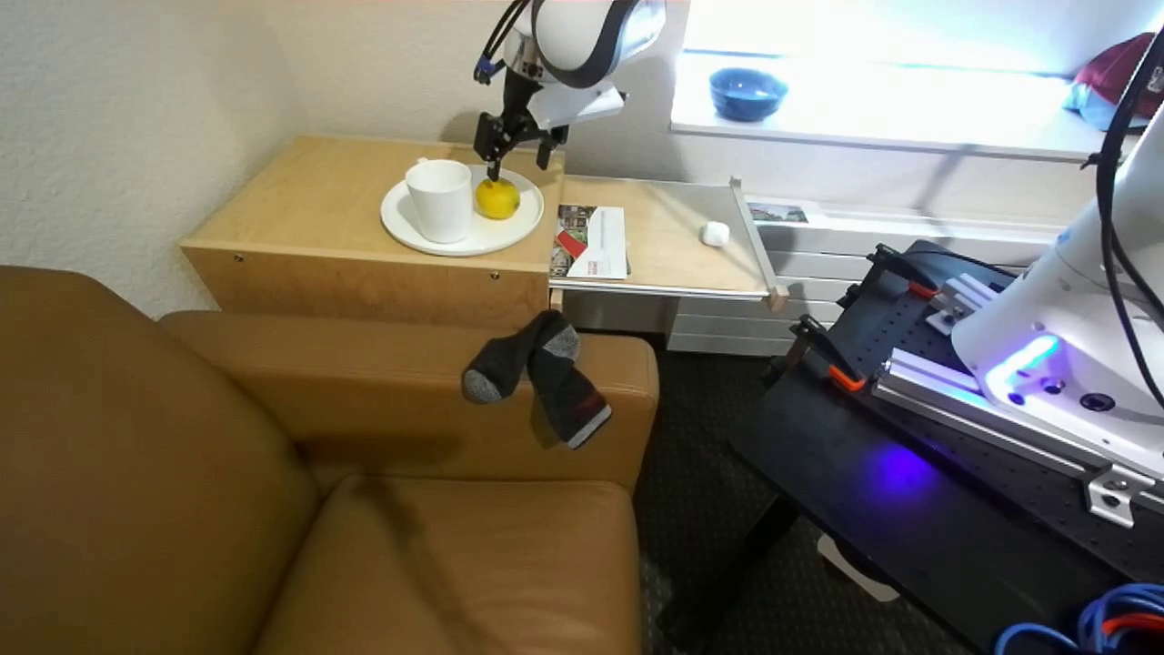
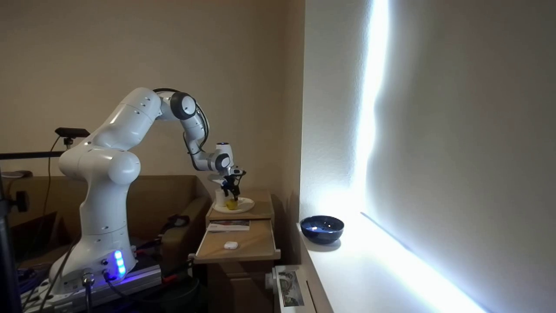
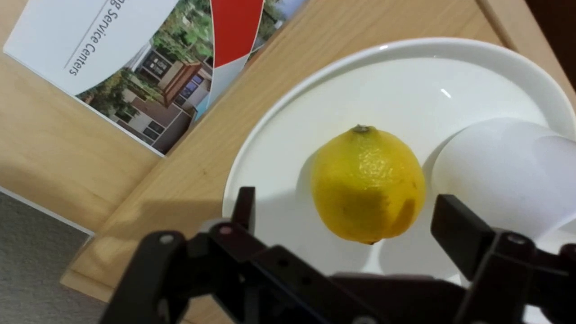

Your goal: Open the sliding tray then put the white case and lemon on it

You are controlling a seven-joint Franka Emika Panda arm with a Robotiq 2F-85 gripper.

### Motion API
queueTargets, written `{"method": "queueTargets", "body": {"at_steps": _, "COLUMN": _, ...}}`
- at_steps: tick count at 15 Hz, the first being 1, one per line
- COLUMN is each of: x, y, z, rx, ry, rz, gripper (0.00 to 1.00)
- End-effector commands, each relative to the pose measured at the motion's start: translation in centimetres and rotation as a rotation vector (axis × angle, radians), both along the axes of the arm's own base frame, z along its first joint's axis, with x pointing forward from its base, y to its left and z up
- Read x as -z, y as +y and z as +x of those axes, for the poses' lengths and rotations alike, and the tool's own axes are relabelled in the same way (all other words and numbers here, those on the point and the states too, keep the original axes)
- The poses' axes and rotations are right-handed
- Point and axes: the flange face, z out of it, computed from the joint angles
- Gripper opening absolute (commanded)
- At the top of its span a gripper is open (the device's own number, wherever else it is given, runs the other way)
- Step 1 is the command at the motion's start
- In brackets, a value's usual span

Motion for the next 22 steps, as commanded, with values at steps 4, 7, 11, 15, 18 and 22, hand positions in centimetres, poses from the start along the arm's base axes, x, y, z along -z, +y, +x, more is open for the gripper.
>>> {"method": "queueTargets", "body": {"at_steps": 4, "x": 2.5, "y": 0.9, "z": 2.0, "rx": 0.065, "ry": -0.035, "rz": 0.040, "gripper": 1.00}}
{"method": "queueTargets", "body": {"at_steps": 7, "x": 3.3, "y": 1.0, "z": 2.4, "rx": 0.081, "ry": -0.023, "rz": 0.052, "gripper": 1.00}}
{"method": "queueTargets", "body": {"at_steps": 11, "x": 3.9, "y": 0.9, "z": 2.6, "rx": 0.103, "ry": -0.010, "rz": 0.065, "gripper": 1.00}}
{"method": "queueTargets", "body": {"at_steps": 15, "x": 4.6, "y": 1.0, "z": 2.4, "rx": 0.118, "ry": 0.010, "rz": 0.090, "gripper": 1.00}}
{"method": "queueTargets", "body": {"at_steps": 18, "x": 4.9, "y": 0.8, "z": 2.2, "rx": 0.139, "ry": 0.019, "rz": 0.108, "gripper": 0.74}}
{"method": "queueTargets", "body": {"at_steps": 22, "x": 4.9, "y": 0.5, "z": 2.2, "rx": 0.171, "ry": 0.026, "rz": 0.142, "gripper": 0.48}}
